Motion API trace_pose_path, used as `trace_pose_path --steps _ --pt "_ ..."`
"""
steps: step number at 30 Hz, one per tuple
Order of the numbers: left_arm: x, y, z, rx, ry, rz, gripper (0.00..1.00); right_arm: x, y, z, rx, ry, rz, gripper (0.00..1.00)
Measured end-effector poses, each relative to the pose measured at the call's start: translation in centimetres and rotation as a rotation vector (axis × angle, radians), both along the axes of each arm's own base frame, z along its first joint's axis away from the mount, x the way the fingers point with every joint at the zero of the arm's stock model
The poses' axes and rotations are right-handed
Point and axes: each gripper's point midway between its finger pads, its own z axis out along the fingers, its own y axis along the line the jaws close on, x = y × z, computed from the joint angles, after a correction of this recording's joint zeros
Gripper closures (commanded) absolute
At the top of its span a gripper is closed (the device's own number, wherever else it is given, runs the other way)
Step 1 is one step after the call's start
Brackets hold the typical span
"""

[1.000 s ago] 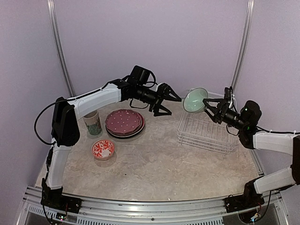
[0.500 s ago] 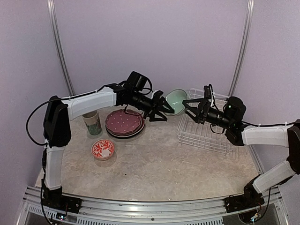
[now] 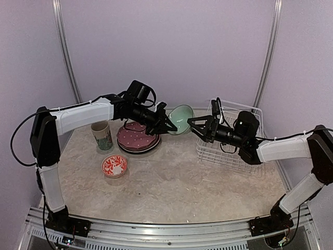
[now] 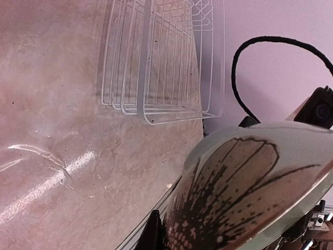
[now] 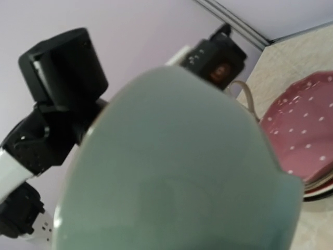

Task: Unload the mixed dishes from the dish rack
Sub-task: Pass from the right arm to the left, then place the bowl in the bowl.

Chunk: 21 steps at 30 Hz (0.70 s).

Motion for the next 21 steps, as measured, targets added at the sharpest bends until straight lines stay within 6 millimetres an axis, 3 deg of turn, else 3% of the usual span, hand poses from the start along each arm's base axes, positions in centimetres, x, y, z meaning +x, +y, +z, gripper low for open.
trace_pose_path --steps 4,8,10,14,21 --pt "-0.5 2.0 -0.1 0.031 -0.013 0.043 1.0 -0.5 1.8 -0.2 0.005 -0.008 0.033 0.4" --pt "-1.8 4.1 -0.3 0.055 -0.02 0.073 1.0 -1.5 3.2 -0.7 0.006 -0.009 0.075 0.1" --pt "-2.5 5.3 -0.4 0.066 -0.038 0.085 1.0 -2.1 3.7 -0.9 0.006 -0.001 0.092 0.02" --pt "-4.6 9.5 -1.8 0.132 -0.026 0.116 1.0 -0.9 3.1 -1.1 -0.009 -0.008 0.027 0.0" --pt "-5.5 18.3 -3.9 0.287 0.007 0.297 1.0 0.7 1.6 -2.6 -0.164 0.011 -0.098 0.0"
